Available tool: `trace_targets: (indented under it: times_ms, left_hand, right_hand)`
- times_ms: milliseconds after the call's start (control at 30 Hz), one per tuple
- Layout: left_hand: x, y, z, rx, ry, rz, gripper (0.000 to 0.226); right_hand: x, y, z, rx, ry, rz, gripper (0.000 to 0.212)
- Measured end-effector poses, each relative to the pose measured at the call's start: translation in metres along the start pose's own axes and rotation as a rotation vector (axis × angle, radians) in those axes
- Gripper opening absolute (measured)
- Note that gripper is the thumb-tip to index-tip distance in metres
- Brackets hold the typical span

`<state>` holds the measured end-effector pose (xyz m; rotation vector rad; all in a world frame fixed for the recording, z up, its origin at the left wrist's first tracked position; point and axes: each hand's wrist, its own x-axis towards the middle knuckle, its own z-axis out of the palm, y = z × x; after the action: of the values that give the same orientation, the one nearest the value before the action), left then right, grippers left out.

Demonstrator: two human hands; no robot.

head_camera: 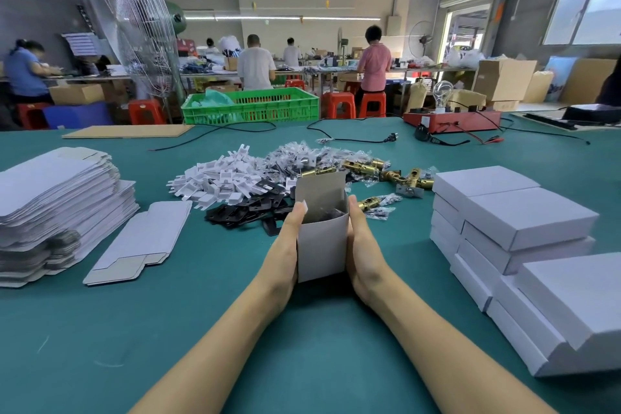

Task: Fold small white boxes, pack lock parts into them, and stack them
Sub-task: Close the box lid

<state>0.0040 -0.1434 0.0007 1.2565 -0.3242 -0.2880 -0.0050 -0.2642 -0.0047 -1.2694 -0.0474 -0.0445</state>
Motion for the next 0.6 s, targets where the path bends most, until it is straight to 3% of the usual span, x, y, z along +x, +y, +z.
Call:
trace_targets:
  times_ms: [200,367,600]
  left_hand:
    - [0.004,0.003,0.000,0.006,0.107,-0.016,0.029]
    - [0.004,0.007,0.002,-0.057,0.069,0.128,0.030]
    - [0.008,0.008,0.000,-0.097,0.071,0.167,0.027]
  right_hand:
    - [0.001,0.001,0.001,-0.004,-0.013,-0.006,0.060]
    - [0.002,-0.002,-0.002,0.019,-0.039,-0.009,0.053]
    - [0.001,-0.012,0.001,0.035,-0.002,-0.032,0.043]
